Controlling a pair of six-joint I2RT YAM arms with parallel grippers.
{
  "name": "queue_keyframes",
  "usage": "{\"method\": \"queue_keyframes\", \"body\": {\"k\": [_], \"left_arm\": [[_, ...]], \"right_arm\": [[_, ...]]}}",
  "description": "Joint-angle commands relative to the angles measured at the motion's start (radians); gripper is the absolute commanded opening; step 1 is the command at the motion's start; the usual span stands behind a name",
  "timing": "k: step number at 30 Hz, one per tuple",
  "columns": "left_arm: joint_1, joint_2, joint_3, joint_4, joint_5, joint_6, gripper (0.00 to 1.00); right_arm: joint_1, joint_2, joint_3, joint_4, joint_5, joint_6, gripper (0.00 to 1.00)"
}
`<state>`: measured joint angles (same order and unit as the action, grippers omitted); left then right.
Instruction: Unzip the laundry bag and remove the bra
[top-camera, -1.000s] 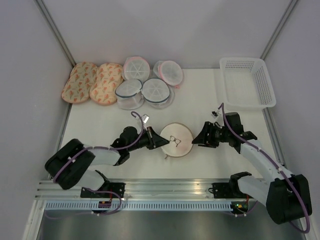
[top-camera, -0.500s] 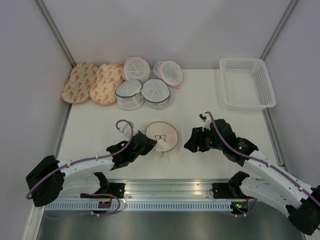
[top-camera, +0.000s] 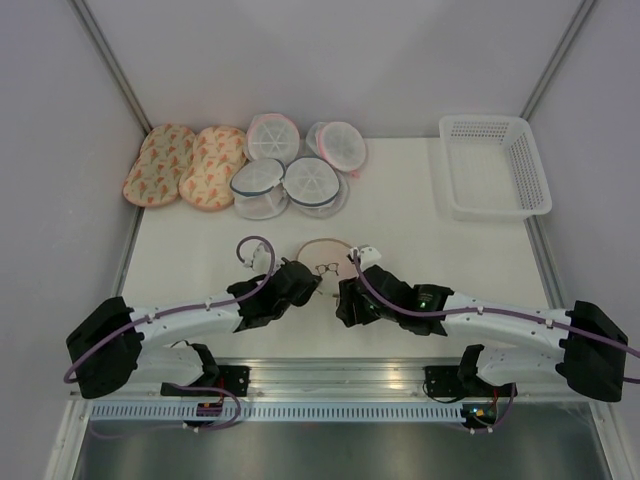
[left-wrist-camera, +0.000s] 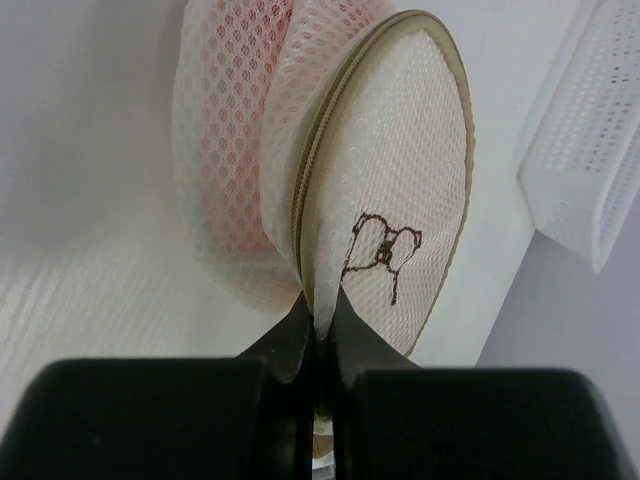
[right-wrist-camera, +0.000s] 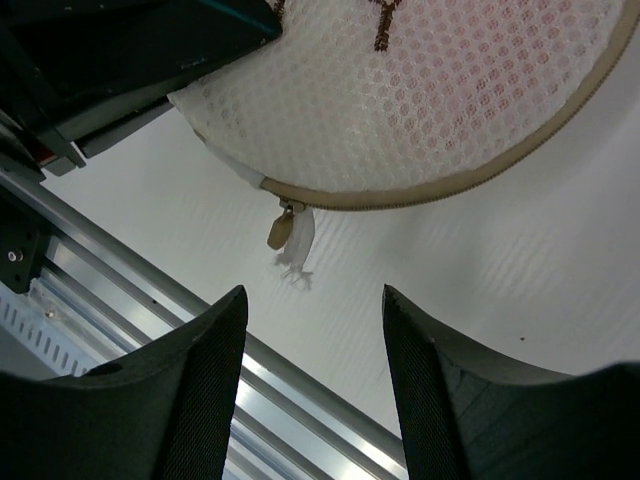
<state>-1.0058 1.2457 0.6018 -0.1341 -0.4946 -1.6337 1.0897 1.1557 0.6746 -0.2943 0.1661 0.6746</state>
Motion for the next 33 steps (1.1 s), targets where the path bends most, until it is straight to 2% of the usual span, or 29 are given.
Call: {"method": "queue_keyframes", "body": {"k": [1,6,12,17,18,21,22,26,29,33], "left_arm": [[-0.005,-0.057,-0.026,0.001,0.011,-0.083,0.02],[-0.005,-0.092,-0.060,0.037,0.048,-0.084,0.02],[-0.007,-0.045,-0.059,0.042,0.137,-0.115,0.02],[-0.007,-0.031,-0.060,0.074,0.154,-0.104,0.02],[-0.008,-0.034,-0.062,0.079,0.153,-0.098,0.02],[-0.008,-0.045,-0.065,0.083,0.140,-0.087,0.02],[-0.008,-0.048,-0.066,0.083,0.137,-0.087,0.02],[-0.008,-0.077,-0.088,0.099,0.123,-0.058,0.02],[-0.007,-0.123,-0.105,0.100,0.094,-0.002,0.02],[-0.005,-0.202,-0.146,0.099,0.053,0.084,0.02]], "right_arm": [[0.022,0.025,0.056,0.076,0.058,0.037,0.61],[0.027,0.041,0.056,0.092,0.046,0.045,0.60],[0.030,0.084,0.074,0.119,0.032,0.043,0.60],[0.030,0.136,0.091,0.109,0.033,0.057,0.55],[0.033,0.139,0.088,0.107,0.036,0.060,0.53],[0.038,0.144,0.091,0.090,0.058,0.075,0.38],[0.039,0.145,0.092,0.077,0.071,0.080,0.29],[0.047,0.153,0.123,-0.079,0.150,0.100,0.10],[0.050,0.141,0.128,-0.193,0.193,0.111,0.02],[0.049,0.136,0.131,-0.331,0.259,0.137,0.00]]}}
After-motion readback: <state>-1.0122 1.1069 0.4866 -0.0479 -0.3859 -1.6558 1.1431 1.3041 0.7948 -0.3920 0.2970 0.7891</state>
